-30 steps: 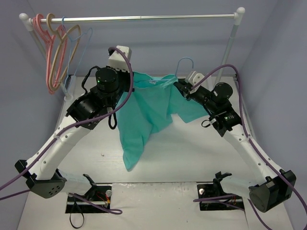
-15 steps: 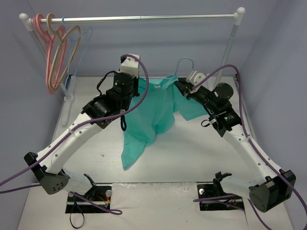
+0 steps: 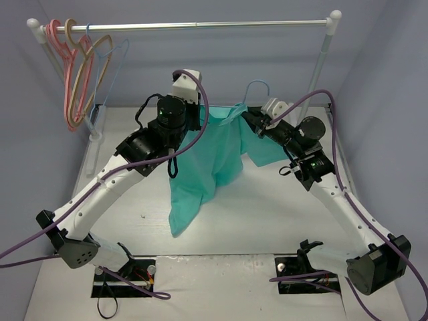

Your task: Place the t-shirt on the hanger

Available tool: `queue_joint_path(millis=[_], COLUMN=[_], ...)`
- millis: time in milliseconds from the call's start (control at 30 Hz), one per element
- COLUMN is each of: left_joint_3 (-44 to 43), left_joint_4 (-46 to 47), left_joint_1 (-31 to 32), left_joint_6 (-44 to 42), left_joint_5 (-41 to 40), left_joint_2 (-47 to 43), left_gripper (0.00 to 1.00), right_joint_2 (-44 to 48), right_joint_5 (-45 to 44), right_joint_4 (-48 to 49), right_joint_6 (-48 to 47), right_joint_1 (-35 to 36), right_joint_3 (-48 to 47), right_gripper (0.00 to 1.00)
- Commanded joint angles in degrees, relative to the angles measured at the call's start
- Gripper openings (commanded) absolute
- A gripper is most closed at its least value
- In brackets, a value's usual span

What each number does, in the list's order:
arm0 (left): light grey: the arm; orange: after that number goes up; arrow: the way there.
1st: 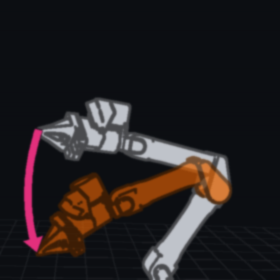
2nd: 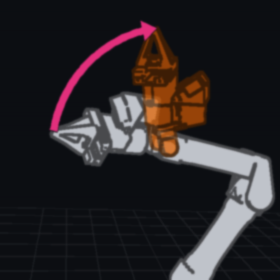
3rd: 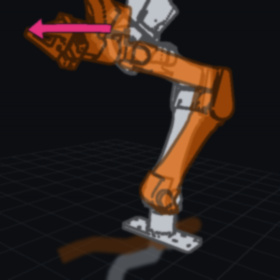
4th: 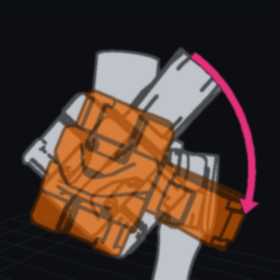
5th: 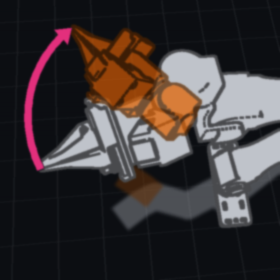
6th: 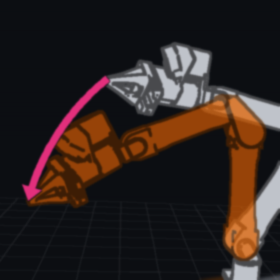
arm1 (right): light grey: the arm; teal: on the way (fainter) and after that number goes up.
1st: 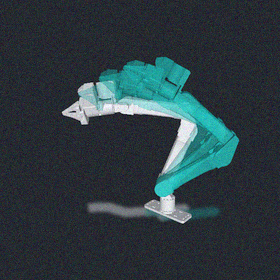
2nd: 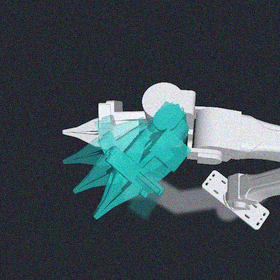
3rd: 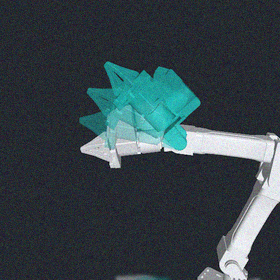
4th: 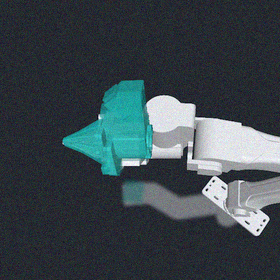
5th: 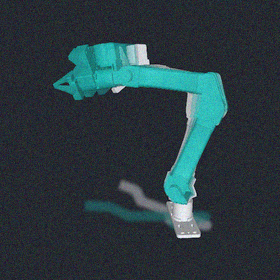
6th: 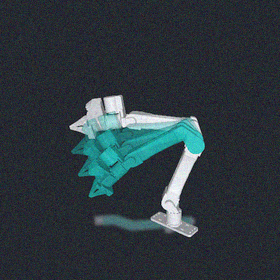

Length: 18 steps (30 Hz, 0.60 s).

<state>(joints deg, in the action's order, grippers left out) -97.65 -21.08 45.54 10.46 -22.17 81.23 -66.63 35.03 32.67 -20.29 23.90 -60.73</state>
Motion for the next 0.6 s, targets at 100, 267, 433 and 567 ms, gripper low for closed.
queue_joint_path(millis=[100, 267, 433, 567], left_joint_3=[-6.1, -7.1, -5.9, -4.2], left_joint_4=[5.4, 4.6, 3.9, 2.8], left_joint_1=[0.1, 0.2, 0.2, 0.2], left_joint_6=[0.3, 2.2, 4.0, 1.9], left_joint_5=[7.1, 10.8, 17.6, 19.0], left_joint_2=[1.0, 1.2, -0.2, -1.8], left_gripper=[0.15, 0.15, 0.17, 0.27], right_joint_2=[-0.8, -0.6, -0.5, -1.2], right_joint_5=[1.7, 1.4, 1.2, 1.8], right_joint_4=[11.5, 11.6, 10.8, 10.9], right_joint_6=[1.7, 1.0, 0.2, 0.2], right_joint_1=[1.4, 1.4, 1.3, 1.2], right_joint_3=[-1.2, -0.9, -0.8, -1.1], right_gripper=[0.0, 0.0, 0.0, 0.0])
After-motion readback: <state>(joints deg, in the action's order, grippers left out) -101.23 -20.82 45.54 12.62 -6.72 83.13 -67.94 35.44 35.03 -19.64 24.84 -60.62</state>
